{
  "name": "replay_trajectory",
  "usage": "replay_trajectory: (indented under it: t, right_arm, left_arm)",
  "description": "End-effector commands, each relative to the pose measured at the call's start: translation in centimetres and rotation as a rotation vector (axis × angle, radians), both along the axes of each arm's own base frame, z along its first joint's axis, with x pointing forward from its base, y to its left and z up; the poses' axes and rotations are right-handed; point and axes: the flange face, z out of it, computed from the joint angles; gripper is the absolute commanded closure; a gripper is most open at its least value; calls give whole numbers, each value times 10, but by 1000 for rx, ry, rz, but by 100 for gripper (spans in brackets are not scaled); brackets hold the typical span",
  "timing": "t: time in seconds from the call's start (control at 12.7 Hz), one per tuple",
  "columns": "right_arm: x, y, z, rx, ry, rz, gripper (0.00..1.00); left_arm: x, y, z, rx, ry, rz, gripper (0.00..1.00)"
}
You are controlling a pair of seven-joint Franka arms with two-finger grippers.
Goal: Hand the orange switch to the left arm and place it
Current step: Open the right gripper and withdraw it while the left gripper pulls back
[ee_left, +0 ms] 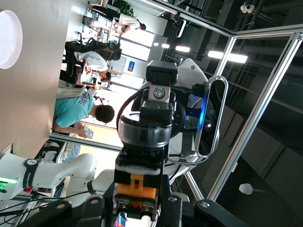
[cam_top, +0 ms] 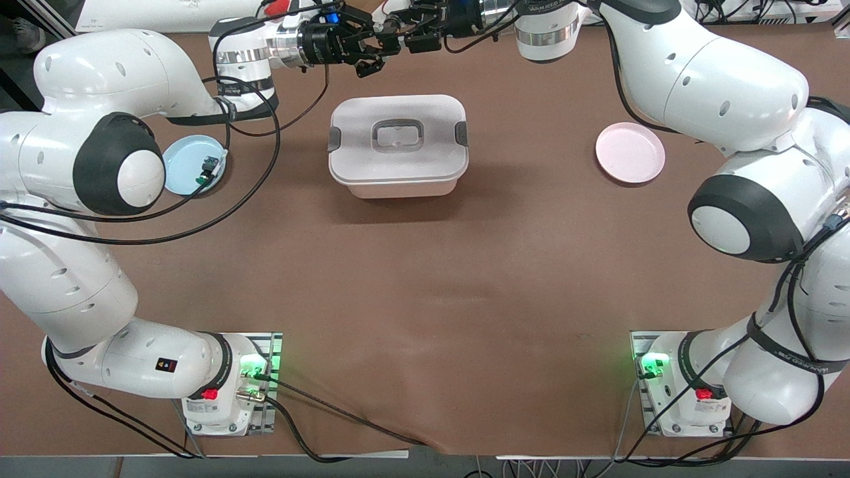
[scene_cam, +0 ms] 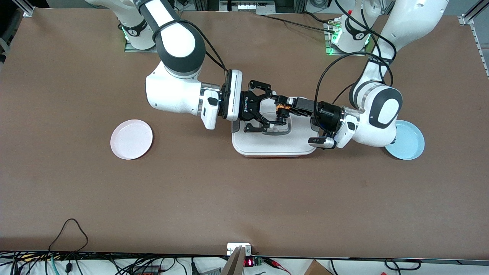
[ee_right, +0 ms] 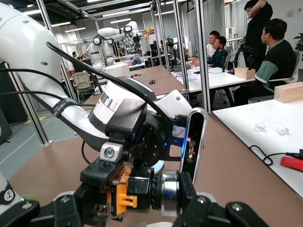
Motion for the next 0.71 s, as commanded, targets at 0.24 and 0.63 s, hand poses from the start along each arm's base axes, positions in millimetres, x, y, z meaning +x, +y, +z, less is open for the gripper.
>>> replay_trajectory:
  t: [0.24,0.63]
  right_arm:
    - [7,-6,6,19,-7,-18,100]
    - [16,-21,12,21,-7,-38,0]
  left_arm:
    - [-1,4,4,-29,1,15,100]
    - [3,10,5,-25,-6,26,100]
